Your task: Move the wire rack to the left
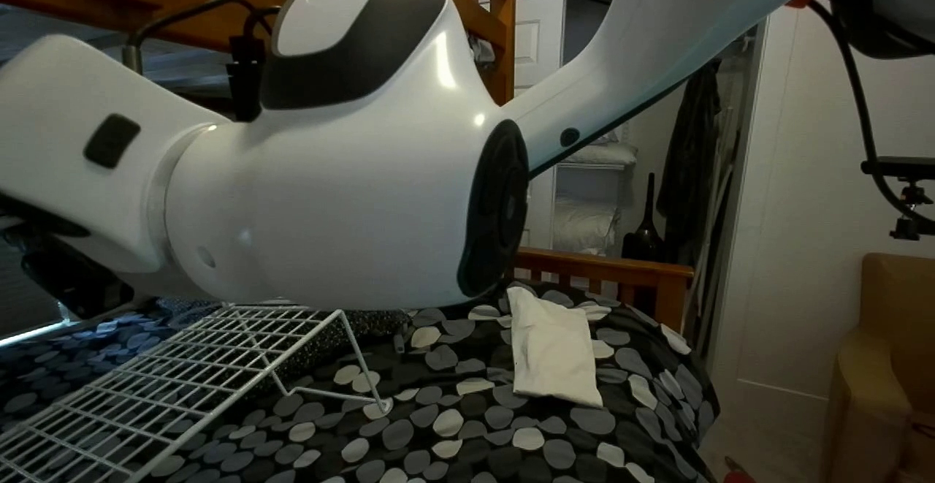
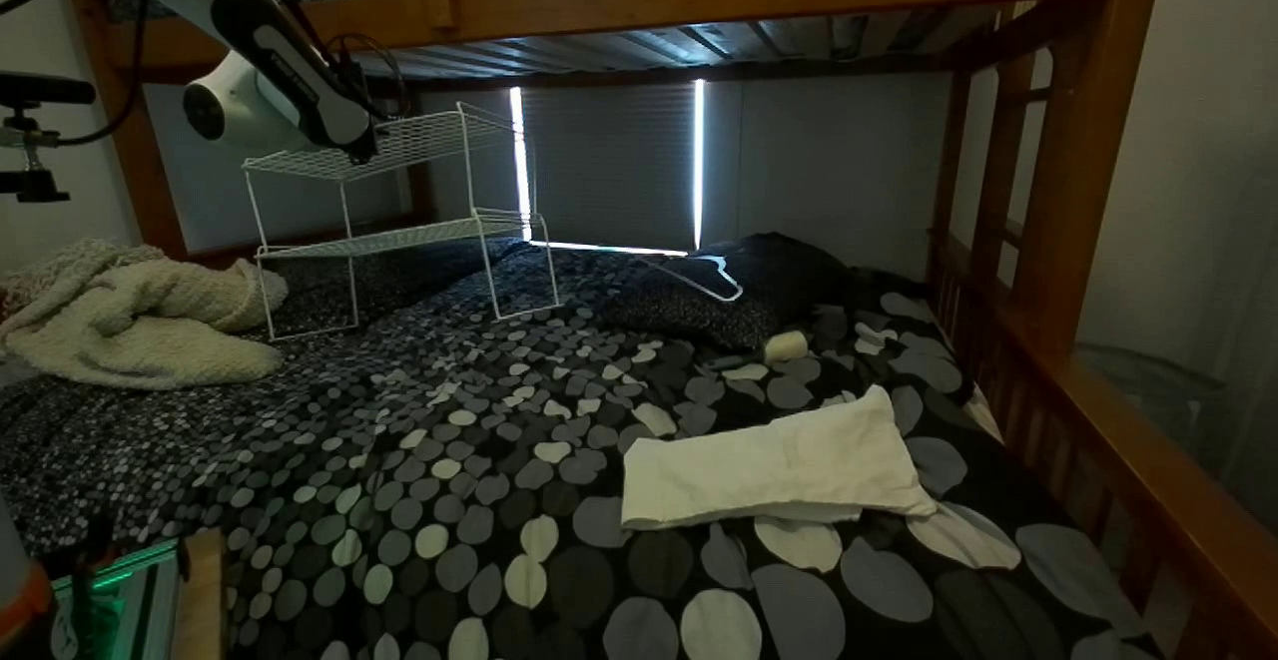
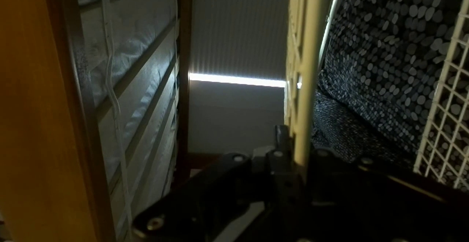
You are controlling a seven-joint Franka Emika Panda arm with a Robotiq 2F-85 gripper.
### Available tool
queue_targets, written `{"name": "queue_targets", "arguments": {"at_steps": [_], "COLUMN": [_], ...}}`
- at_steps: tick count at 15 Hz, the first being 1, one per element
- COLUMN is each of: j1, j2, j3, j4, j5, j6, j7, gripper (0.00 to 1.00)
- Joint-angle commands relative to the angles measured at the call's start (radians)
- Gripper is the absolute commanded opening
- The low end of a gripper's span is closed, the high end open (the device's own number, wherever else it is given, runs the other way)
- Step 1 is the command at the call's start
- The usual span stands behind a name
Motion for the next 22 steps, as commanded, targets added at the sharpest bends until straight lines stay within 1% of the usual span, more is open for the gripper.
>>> {"name": "queue_targets", "arguments": {"at_steps": [1,2,3,6,12,14,17,18,22], "j1": [0.002,0.003,0.0,0.008,0.006,0.002,0.005,-0.031,-0.072], "j2": [0.029,0.041,0.055,0.066,0.068,0.069,0.073,0.084,0.099], "j3": [0.02,0.024,0.034,0.049,0.092,0.109,0.123,0.175,0.254], "j4": [0.046,0.059,0.064,0.112,0.169,0.176,0.191,0.19,0.182], "j5": [-0.012,-0.012,-0.013,-0.013,-0.011,-0.012,-0.012,-0.016,-0.015], "j6": [0.029,0.041,0.041,0.036,0.083,0.096,0.11,0.099,0.07], "j7": [-0.005,-0.016,0.008,-0.021,-0.138,-0.149,-0.202,-0.225,-0.242], "gripper": [0.01,0.01,0.01,0.01,0.01,0.01,0.01,0.01,0.01]}}
